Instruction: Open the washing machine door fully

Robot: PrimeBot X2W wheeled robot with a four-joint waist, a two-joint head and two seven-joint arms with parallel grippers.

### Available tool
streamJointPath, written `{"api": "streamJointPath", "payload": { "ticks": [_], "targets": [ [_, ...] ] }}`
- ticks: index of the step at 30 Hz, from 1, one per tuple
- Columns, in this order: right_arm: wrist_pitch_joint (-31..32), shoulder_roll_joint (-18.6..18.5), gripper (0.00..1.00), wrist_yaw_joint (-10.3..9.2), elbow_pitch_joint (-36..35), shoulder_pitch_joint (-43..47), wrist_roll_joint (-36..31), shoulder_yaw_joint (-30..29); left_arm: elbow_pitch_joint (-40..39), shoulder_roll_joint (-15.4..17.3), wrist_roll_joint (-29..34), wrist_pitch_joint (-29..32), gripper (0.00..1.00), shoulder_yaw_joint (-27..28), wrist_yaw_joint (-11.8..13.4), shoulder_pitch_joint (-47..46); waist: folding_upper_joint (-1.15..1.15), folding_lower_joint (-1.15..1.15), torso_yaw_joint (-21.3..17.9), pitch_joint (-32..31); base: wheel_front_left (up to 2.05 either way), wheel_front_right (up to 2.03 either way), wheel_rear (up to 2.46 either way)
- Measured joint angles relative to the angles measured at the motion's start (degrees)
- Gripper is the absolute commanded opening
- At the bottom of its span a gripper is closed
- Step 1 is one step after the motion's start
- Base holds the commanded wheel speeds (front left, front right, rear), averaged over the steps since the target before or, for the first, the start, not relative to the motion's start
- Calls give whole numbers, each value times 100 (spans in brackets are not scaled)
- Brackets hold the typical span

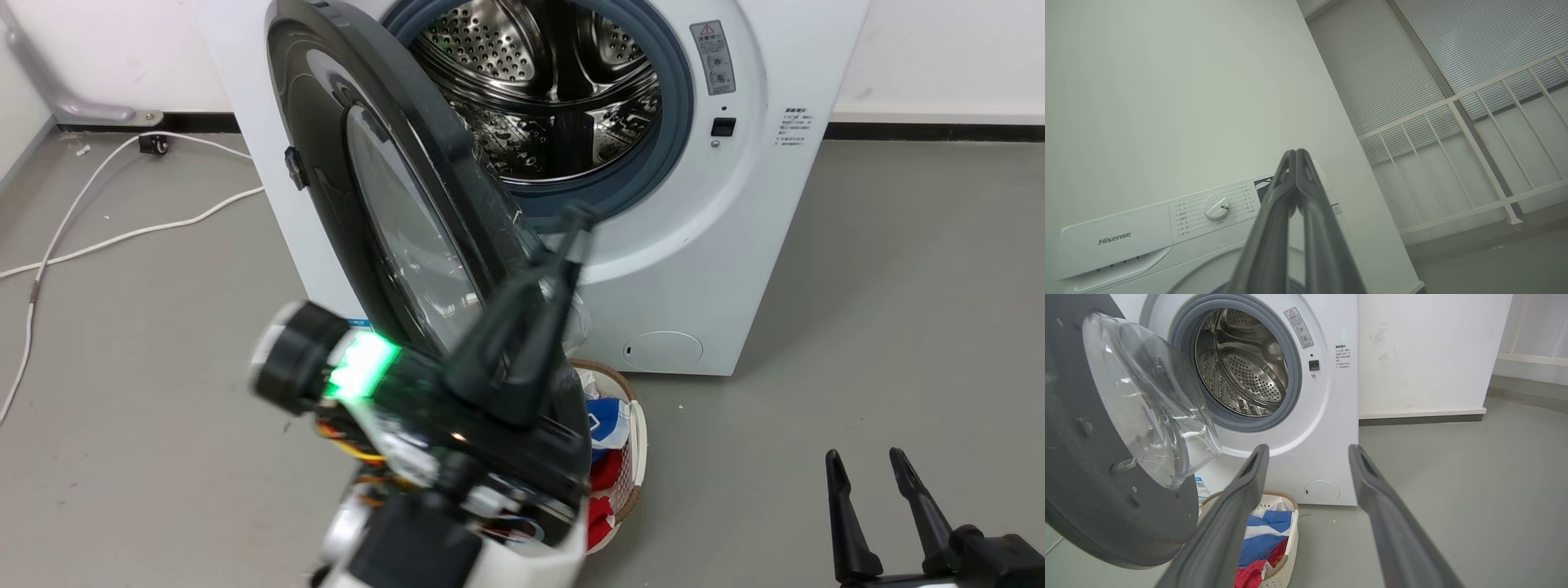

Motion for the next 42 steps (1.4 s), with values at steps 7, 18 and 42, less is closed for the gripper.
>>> {"api": "streamJointPath", "payload": {
  "ticks": [7, 18, 42],
  "targets": [
    [0, 1, 100, 0, 33, -14, 32, 51, 536, -81, -133, 0, 0, -734, -89, -53, 0, 0, -45, 23, 0, 0, 0],
    [0, 3, 100, 0, 93, -85, 42, 123, 1709, -135, -467, 1, 0, -1694, -94, -91, 0, 0, -95, 128, 0, 0, 0],
    [0, 3, 100, 0, 328, -216, 62, 264, 3598, -65, -1054, -8, 0, -1034, 510, 278, 0, 0, -12, 193, 0, 0, 0]
  ]
}}
